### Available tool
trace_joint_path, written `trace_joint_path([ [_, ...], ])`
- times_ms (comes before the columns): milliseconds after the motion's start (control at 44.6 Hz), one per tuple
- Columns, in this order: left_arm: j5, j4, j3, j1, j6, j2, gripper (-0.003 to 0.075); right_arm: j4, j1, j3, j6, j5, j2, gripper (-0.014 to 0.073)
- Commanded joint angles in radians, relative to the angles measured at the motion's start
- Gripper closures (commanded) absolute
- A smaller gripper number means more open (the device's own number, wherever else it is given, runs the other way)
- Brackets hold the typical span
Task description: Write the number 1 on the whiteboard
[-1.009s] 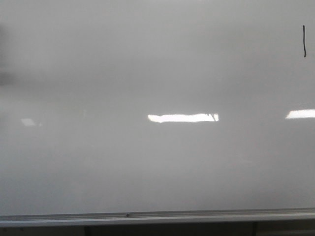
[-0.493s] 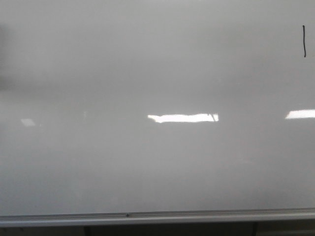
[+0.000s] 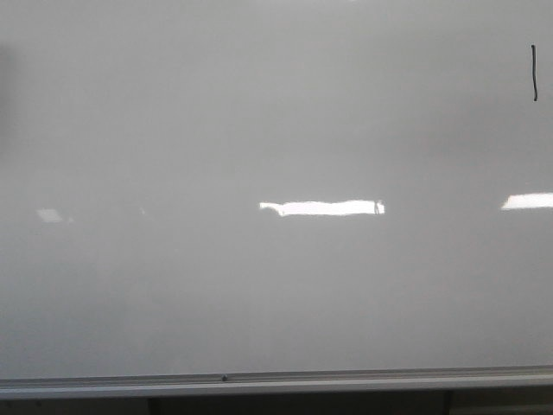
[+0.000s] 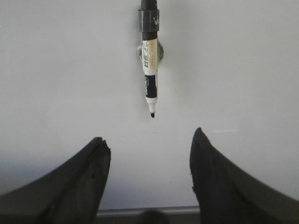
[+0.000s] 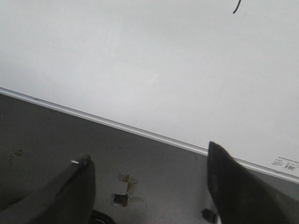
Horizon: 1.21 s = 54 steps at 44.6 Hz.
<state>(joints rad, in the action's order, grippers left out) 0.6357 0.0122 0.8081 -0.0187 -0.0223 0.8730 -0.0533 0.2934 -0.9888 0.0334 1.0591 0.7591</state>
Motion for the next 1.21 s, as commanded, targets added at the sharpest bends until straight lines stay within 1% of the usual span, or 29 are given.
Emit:
trace_joint_path([
  [0, 0.034, -0.003, 0.032, -0.004, 0.001, -0.102, 0.0337, -0.02, -0.006, -0.025, 0.007, -0.034, -0.045, 0.0066],
  [269, 0.212, -0.027, 0.032, -0.004, 0.001, -0.286, 0.0347, -0.025, -0.006, 0.006, 0.007, -0.023, -0.132, 0.0066],
  [426, 0.227, -0.027, 0.032, -0.004, -0.009, -0.324, 0.0375, -0.033, -0.006, 0.032, 0.007, -0.035, -0.139, 0.0069],
  [471, 0.227, -0.027, 0.032, -0.004, -0.026, -0.324, 0.0392, -0.033, -0.006, 0.035, 0.007, -0.037, -0.139, 0.0085],
  [538, 0.229, -0.027, 0.03, -0.004, -0.037, -0.324, 0.043, -0.033, -0.006, 0.035, 0.007, -0.043, -0.139, 0.0147],
  [628, 0.227, -0.027, 0.03, -0.004, -0.037, -0.324, 0.0508, -0.033, -0.006, 0.035, 0.007, -0.046, -0.139, 0.0288],
  [717, 0.225, -0.027, 0.03, -0.004, -0.037, -0.324, 0.06, -0.033, -0.006, 0.035, 0.007, -0.046, -0.139, 0.0448],
  [830, 0.221, -0.027, 0.03, -0.004, -0.037, -0.324, 0.0689, -0.033, -0.006, 0.035, 0.007, -0.046, -0.139, 0.0608],
  [874, 0.221, -0.027, 0.03, -0.004, -0.037, -0.324, 0.0717, -0.033, -0.006, 0.035, 0.007, -0.046, -0.139, 0.0657],
  [897, 0.221, -0.027, 0.03, -0.004, -0.037, -0.324, 0.0729, -0.033, -0.006, 0.035, 0.007, -0.047, -0.139, 0.0669],
  [919, 0.221, -0.027, 0.03, -0.004, -0.037, -0.324, 0.0741, -0.033, -0.006, 0.035, 0.007, -0.048, -0.139, 0.0661],
  [1188, 0.221, -0.027, 0.03, -0.004, -0.037, -0.324, 0.0739, -0.032, -0.006, 0.035, 0.007, -0.053, -0.139, 0.0663],
])
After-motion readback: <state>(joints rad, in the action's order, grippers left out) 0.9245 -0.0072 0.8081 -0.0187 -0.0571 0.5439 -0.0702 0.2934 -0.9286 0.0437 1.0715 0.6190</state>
